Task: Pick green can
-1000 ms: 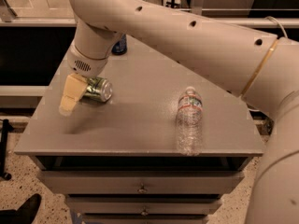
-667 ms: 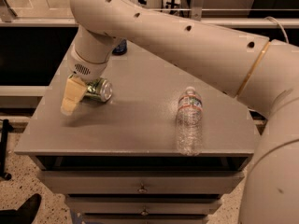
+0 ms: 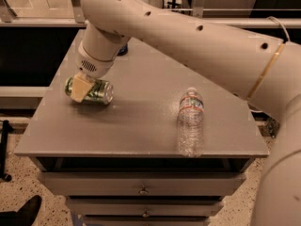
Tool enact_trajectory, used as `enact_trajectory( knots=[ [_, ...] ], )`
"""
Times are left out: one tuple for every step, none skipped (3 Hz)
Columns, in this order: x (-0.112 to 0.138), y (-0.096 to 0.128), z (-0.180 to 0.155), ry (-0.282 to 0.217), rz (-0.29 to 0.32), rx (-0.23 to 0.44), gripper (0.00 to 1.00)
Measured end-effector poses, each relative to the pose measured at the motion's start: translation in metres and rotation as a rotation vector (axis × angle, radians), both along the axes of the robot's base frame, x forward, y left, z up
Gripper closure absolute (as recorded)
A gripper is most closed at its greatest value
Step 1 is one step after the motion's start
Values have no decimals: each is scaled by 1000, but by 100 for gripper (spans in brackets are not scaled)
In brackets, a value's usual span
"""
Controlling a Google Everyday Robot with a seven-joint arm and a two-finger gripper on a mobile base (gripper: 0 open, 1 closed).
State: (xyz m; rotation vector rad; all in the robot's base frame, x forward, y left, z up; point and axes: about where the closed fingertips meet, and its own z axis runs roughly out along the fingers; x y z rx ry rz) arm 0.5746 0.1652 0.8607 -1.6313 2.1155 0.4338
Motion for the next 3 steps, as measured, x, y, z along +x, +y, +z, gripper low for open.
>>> enact_trajectory(
  knots=[
    [11, -23, 24, -28, -23, 47, 95],
    [25, -85, 88, -105, -60, 176, 100],
    [25, -89, 93, -114, -61, 187, 100]
  ],
)
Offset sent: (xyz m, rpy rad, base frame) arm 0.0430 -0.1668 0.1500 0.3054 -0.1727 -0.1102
